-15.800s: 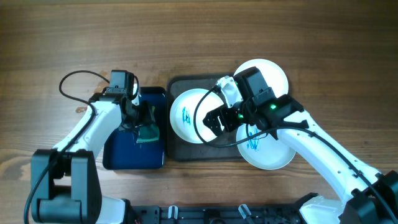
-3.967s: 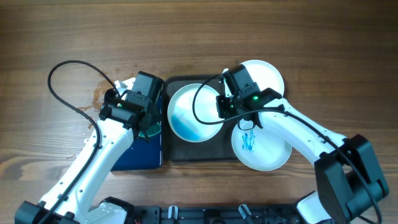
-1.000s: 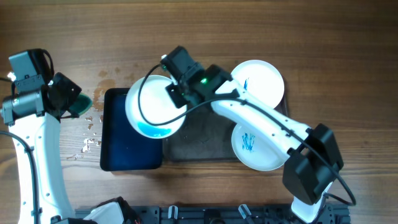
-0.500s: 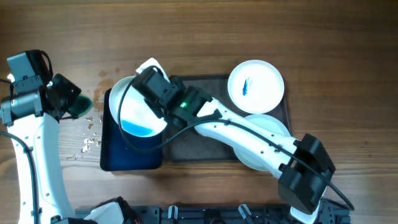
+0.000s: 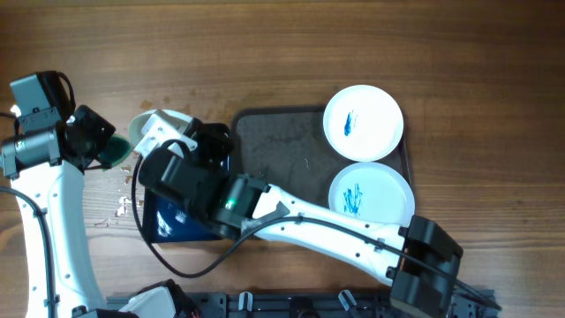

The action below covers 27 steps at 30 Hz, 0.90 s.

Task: Clean dirty plates on tray and stack at the side
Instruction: 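Hold the tilted plate over the blue tray to drain water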

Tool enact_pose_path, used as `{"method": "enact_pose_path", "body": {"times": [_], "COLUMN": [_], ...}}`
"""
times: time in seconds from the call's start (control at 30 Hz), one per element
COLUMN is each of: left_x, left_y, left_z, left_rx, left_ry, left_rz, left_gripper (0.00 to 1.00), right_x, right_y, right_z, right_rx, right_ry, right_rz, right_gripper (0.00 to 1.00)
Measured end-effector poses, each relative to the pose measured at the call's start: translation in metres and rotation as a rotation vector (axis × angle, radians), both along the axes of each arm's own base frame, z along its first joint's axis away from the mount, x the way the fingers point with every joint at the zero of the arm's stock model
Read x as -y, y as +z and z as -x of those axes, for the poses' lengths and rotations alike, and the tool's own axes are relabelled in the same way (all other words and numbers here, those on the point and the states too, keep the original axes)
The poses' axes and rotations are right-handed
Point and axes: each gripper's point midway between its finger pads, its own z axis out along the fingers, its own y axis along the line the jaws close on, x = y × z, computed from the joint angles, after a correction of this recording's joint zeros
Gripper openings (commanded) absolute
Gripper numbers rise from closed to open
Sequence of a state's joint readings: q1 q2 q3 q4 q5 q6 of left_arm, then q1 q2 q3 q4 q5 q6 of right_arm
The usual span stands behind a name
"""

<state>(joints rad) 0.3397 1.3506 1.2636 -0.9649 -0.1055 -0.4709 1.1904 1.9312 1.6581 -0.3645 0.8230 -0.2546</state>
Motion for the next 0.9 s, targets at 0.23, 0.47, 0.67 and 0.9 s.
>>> {"method": "enact_pose_path", "body": {"times": [0.23, 0.47, 0.67, 0.9], "left_x": [0.000, 0.000, 0.000, 0.000], "left_y": [0.000, 0.000, 0.000, 0.000], "left_z": [0.000, 0.000, 0.000, 0.000], "left_rx": [-0.001, -0.001, -0.001, -0.002], "left_ry": [-0.002, -0.003, -0.003, -0.003], "left_rz": [-0.001, -0.001, -0.001, -0.001], "left_gripper": [0.04, 0.04, 0.04, 0.04], "right_x": [0.008, 0.009, 0.009, 0.010], "right_y": [0.014, 0.027, 0.030, 0.029], "right_z": [-0.006, -0.011, -0.009, -0.007], "right_rx": [0.098, 0.175, 0.199, 0.204], "right_ry": [-0.020, -0.013, 0.003, -0.029], "right_rz": [0.118, 0.209, 0.270, 0.257], "right_gripper": [0.05, 0.05, 0.04, 0.05]}}
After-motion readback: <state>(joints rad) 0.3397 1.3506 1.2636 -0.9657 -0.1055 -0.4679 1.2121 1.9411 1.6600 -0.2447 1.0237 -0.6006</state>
